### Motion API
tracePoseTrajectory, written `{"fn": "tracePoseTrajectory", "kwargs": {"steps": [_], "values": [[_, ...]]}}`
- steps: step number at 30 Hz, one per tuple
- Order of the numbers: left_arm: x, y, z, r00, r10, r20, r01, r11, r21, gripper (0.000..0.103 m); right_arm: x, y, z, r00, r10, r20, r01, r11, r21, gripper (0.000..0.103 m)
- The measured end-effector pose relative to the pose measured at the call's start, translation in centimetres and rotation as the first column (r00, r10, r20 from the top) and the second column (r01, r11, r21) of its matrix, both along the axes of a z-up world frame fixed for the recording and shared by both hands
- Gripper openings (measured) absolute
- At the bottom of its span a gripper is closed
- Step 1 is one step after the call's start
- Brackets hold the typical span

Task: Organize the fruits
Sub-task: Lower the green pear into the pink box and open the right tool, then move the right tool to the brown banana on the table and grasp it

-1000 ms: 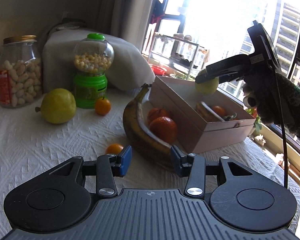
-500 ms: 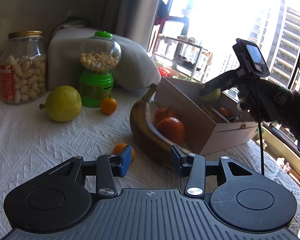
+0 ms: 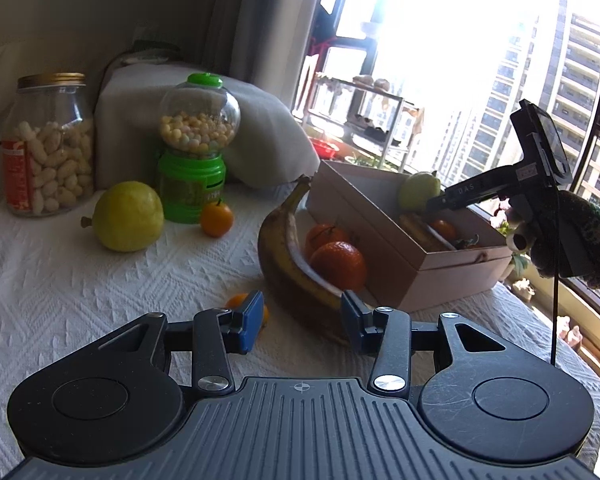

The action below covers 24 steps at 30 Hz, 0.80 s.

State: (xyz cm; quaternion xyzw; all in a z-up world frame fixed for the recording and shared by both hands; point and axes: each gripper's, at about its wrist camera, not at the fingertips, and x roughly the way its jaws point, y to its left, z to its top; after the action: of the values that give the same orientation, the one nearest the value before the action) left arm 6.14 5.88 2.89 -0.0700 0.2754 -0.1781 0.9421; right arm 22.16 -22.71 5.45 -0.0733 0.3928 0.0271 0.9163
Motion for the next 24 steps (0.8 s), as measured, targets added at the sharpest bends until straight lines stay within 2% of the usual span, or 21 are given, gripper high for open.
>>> {"fn": "tracePoseTrajectory", "kwargs": {"steps": [6,10,14,17,24], "values": [[0.2,0.7,0.1,0.998,0.056,-0.012,-0.056,0.997,0.047,0.047,-3.7,1.1,2.1,0.997,0.035,0.075,-0.036,0.999,0.012,0.043],[0.2,1.7,0.2,0.997,0.071,-0.022,-0.070,0.996,0.063,0.047,-7.1,3.7,3.2,0.984,0.134,0.115,-0.141,0.989,0.052,0.044],[1.1,1.6,0.1,0.997,0.056,-0.055,-0.051,0.994,0.093,0.047,-10.0,7.5,3.4,0.960,0.250,0.125,-0.262,0.961,0.089,0.044],[2.2,0.7,-0.4,0.996,0.063,-0.066,-0.054,0.990,0.130,0.047,-10.6,10.1,3.3,0.939,0.323,0.119,-0.337,0.933,0.123,0.044],[2.8,0.3,-0.9,0.997,0.044,-0.065,-0.036,0.992,0.119,0.048,-9.7,15.8,2.7,0.903,0.423,0.072,-0.429,0.895,0.123,0.044]]}}
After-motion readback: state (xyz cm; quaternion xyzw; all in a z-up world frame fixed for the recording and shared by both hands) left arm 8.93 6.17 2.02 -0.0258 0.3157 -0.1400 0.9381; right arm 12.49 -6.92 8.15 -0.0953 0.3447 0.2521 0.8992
